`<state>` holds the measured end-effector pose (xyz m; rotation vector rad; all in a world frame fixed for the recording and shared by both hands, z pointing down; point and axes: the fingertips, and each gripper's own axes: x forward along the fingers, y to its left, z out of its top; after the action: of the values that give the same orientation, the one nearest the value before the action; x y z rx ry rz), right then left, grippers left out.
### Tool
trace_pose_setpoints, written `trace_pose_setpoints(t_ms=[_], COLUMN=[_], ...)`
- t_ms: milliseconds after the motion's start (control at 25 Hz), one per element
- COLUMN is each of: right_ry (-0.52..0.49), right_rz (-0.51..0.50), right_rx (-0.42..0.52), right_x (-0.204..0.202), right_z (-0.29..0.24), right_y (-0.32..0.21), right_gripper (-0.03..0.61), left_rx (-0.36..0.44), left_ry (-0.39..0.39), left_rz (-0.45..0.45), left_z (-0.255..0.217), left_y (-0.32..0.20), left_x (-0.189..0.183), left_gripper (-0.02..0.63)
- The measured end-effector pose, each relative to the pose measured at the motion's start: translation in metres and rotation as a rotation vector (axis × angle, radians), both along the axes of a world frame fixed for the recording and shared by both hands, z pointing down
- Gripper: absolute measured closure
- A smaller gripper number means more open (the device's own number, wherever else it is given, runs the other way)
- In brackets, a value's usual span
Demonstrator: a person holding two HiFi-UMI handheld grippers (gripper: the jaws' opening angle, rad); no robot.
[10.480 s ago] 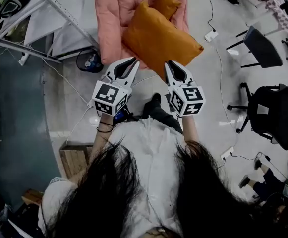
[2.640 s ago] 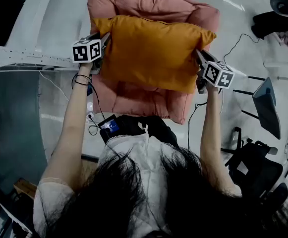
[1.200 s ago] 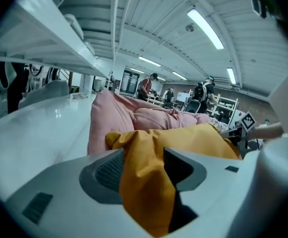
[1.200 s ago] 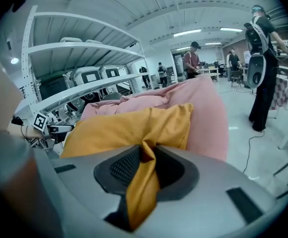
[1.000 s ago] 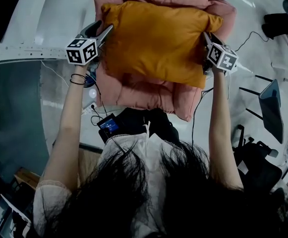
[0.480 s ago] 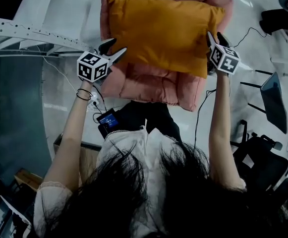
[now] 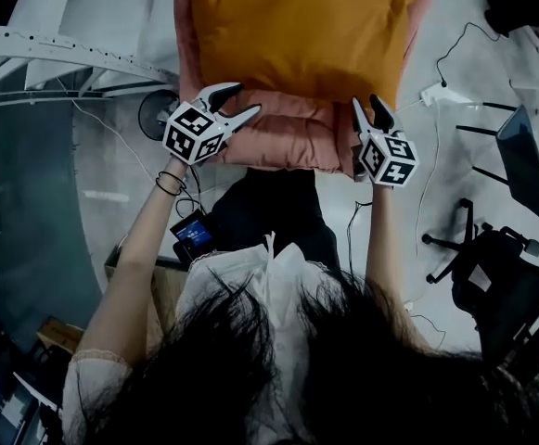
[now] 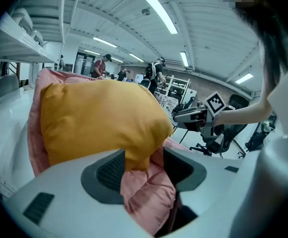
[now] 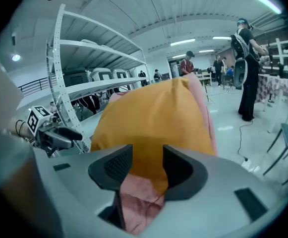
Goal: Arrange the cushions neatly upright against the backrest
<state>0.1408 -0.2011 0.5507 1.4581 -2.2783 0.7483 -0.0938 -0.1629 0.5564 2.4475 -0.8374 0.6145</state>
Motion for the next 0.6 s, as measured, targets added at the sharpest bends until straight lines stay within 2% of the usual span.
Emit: trace_pose_setpoints(t_ms=[160, 360, 480, 600], right_ry=[-0.032, -0.071, -0.077, -0.070], right_rz=[0.008, 0.065, 0.102, 0.124], right_rx=[-0.114, -0.232, -0.254, -0.254], right_x=[-0.023, -0.038, -0.035, -0.033], right_z=[0.065, 0.144, 0.175, 0.198], right_y=[0.047, 0.062, 0.056, 0.044], right_gripper=[0.400, 0.371, 0.354, 0.345], left_rx=[-0.041, -0.073, -0.076, -0.076], left_ry=[-0.023, -0.041, -0.059, -0.049], left_rz=[0.066, 0.107, 0.114, 0.083], left_z=[0.035, 0.078, 0.099, 0.116], left_y=[0.026, 0.047, 0.050, 0.043], left_x=[0.016, 0.022, 0.026, 0.030], left_gripper=[0.372, 0.373, 0.371, 0.373])
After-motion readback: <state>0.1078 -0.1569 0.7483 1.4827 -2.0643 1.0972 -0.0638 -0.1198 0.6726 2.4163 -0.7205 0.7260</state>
